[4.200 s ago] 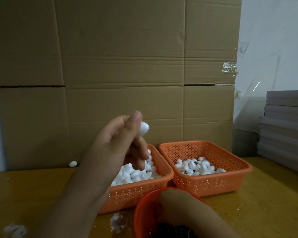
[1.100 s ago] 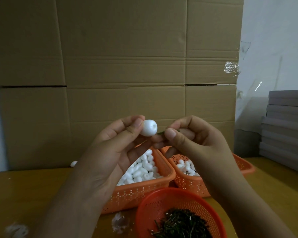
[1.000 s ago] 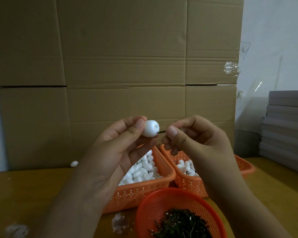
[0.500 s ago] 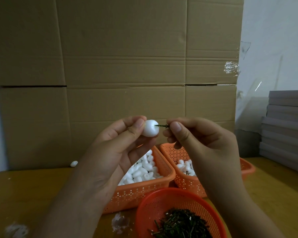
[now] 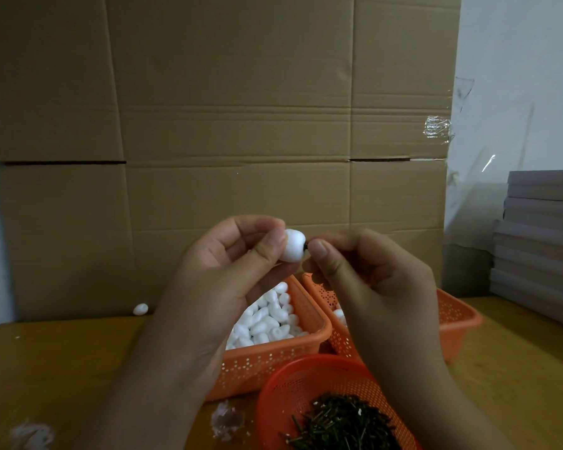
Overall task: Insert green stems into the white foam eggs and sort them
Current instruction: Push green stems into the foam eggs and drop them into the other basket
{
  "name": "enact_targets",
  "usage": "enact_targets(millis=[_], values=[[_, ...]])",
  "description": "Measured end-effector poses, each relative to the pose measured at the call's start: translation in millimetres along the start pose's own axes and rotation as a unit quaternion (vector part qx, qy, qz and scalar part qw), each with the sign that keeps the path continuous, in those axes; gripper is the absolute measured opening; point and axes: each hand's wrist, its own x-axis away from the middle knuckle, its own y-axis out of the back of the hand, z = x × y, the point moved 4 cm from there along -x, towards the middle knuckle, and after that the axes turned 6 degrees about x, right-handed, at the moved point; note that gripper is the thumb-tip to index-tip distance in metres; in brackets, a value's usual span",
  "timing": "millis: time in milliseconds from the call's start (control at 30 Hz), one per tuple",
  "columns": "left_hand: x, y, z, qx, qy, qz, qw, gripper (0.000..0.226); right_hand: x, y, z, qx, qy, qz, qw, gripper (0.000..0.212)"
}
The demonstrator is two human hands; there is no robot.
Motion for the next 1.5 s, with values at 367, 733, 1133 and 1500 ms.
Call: enact_targets(millis=[367, 733, 1133, 1500], values=[[-0.6, 2.0, -4.6, -0.011, -0.034, -0.008, 0.999, 0.01, -4.6, 0.3, -5.3, -0.051, -0.039, 0.064, 0.996, 0.016], [-1.0, 2.7, -6.0, -0.077, -0.062, 0.017, 0.995, 0.017, -7.2, 8.2, 9.7, 0.076, 0.069, 0.054, 0.993, 0.017], [-1.8, 5.5, -4.7, -0.104, -0.062, 0.014, 0.993, 0.019, -6.0, 6.2, 13.0, 0.128, 0.089, 0.054, 0.986, 0.006], [-2.1, 4.6, -10.3, -0.153, -0.107, 0.01, 0.982, 0.012, -4.7, 3.7, 8.1, 0.136, 0.026, 0.082, 0.987, 0.01]])
